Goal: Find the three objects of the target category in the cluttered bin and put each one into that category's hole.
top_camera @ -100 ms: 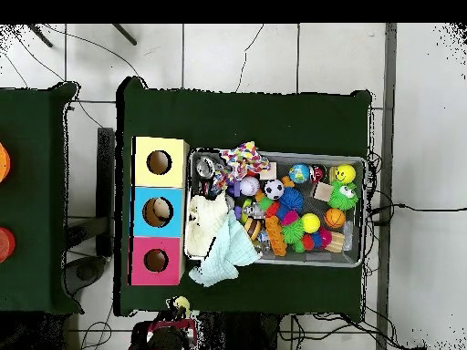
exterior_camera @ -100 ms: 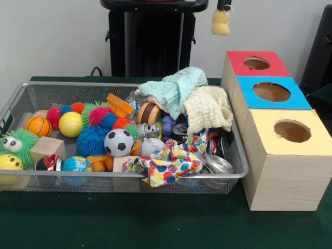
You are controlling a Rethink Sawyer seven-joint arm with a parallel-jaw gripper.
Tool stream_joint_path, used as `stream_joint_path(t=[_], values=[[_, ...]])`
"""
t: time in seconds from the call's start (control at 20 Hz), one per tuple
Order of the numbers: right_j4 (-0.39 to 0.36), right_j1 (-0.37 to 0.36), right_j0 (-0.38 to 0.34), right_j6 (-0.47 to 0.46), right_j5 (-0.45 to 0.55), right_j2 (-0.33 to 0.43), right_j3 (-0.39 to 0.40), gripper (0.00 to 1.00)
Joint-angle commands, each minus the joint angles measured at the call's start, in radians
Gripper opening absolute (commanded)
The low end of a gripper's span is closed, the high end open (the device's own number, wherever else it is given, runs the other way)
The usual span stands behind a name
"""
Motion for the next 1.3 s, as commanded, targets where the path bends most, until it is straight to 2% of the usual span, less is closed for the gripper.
stream_joint_path(t=[0.05,0.45,0.7,0.85,1.05,1.3], values=[[0.066,0.042,0.032,0.280,0.042,-0.100,-0.016,0.00],[0.101,0.111,0.083,0.328,-0.042,-0.102,-0.013,0.00],[0.131,0.160,0.161,0.346,-0.001,-0.140,-0.070,0.00],[0.143,0.165,0.149,0.340,0.006,-0.121,-0.074,0.00],[0.169,0.188,0.169,0.344,0.024,-0.114,-0.104,0.00],[0.222,0.231,0.249,0.378,0.042,-0.150,-0.151,0.00]])
